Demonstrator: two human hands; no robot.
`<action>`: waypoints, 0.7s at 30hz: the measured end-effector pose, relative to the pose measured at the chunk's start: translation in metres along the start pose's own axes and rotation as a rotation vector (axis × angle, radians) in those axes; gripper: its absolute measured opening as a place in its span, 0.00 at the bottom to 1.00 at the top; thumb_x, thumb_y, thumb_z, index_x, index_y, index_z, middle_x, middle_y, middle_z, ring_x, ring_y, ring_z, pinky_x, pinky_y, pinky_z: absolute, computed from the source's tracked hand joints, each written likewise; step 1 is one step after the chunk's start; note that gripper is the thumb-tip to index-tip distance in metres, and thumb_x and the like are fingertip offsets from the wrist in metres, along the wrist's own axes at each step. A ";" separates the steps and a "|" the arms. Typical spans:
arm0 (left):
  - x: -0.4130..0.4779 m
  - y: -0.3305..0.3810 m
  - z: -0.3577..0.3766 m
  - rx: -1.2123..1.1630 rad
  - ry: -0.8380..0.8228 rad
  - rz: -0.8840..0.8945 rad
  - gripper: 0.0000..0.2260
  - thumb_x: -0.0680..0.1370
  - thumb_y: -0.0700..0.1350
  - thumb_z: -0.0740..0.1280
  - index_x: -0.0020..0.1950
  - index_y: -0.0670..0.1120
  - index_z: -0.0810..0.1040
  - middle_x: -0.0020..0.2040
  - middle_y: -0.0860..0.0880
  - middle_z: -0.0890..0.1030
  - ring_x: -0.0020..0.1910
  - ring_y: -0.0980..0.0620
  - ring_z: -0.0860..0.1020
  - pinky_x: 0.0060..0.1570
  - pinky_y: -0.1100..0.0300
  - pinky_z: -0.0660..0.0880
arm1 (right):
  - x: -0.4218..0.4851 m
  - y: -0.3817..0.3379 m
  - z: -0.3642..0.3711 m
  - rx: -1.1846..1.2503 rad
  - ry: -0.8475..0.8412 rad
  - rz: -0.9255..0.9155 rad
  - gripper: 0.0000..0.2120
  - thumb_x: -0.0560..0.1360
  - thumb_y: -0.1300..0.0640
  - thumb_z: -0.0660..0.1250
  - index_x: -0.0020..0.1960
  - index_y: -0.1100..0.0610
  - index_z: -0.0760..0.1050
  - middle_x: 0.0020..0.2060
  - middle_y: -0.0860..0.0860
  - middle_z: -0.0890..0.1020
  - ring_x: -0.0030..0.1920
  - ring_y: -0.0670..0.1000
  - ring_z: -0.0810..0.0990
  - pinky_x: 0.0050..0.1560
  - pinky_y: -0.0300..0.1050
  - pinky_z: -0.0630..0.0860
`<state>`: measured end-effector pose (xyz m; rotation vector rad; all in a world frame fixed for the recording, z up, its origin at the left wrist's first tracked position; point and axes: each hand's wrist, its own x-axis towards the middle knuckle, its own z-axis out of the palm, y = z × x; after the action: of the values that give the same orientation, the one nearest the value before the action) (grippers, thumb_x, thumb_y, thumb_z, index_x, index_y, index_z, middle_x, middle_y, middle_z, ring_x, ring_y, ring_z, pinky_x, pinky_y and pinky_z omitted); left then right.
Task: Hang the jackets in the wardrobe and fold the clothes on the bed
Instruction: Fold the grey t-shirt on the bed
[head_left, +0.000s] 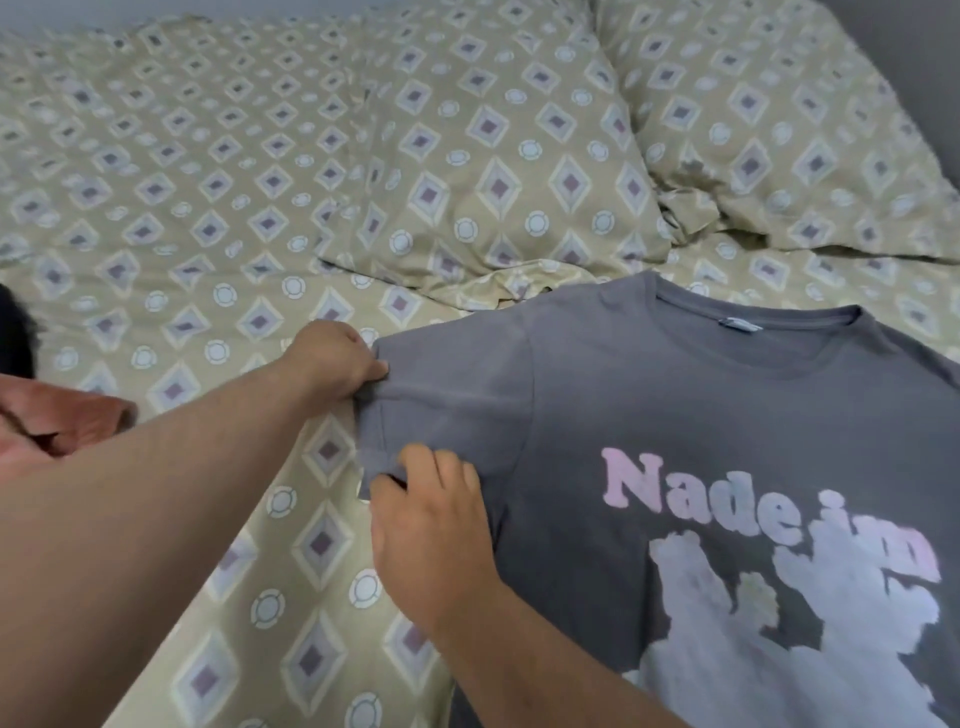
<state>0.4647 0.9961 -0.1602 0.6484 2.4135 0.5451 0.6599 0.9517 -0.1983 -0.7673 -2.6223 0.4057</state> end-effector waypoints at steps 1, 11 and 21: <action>0.007 0.003 -0.004 0.036 0.045 0.017 0.10 0.75 0.43 0.73 0.44 0.36 0.80 0.44 0.37 0.81 0.44 0.38 0.80 0.45 0.49 0.77 | 0.002 -0.003 0.003 0.009 0.003 0.017 0.06 0.67 0.61 0.61 0.38 0.52 0.75 0.40 0.50 0.73 0.40 0.54 0.72 0.41 0.48 0.71; 0.014 -0.017 0.002 -0.686 0.141 0.003 0.14 0.76 0.53 0.72 0.44 0.45 0.73 0.35 0.47 0.74 0.30 0.49 0.72 0.28 0.58 0.69 | 0.012 -0.014 0.006 0.002 -0.194 0.030 0.07 0.69 0.55 0.59 0.43 0.48 0.76 0.40 0.47 0.76 0.42 0.51 0.75 0.46 0.45 0.72; -0.018 -0.028 0.014 -0.646 -0.099 -0.098 0.16 0.75 0.53 0.73 0.56 0.44 0.78 0.50 0.45 0.85 0.46 0.46 0.85 0.45 0.49 0.83 | 0.016 0.100 -0.050 -0.075 -0.257 0.303 0.32 0.79 0.41 0.56 0.80 0.53 0.57 0.80 0.59 0.54 0.80 0.60 0.51 0.78 0.56 0.48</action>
<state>0.4772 0.9672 -0.1769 0.2649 1.9900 1.1463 0.7144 1.0496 -0.1869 -1.2186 -2.7731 0.5227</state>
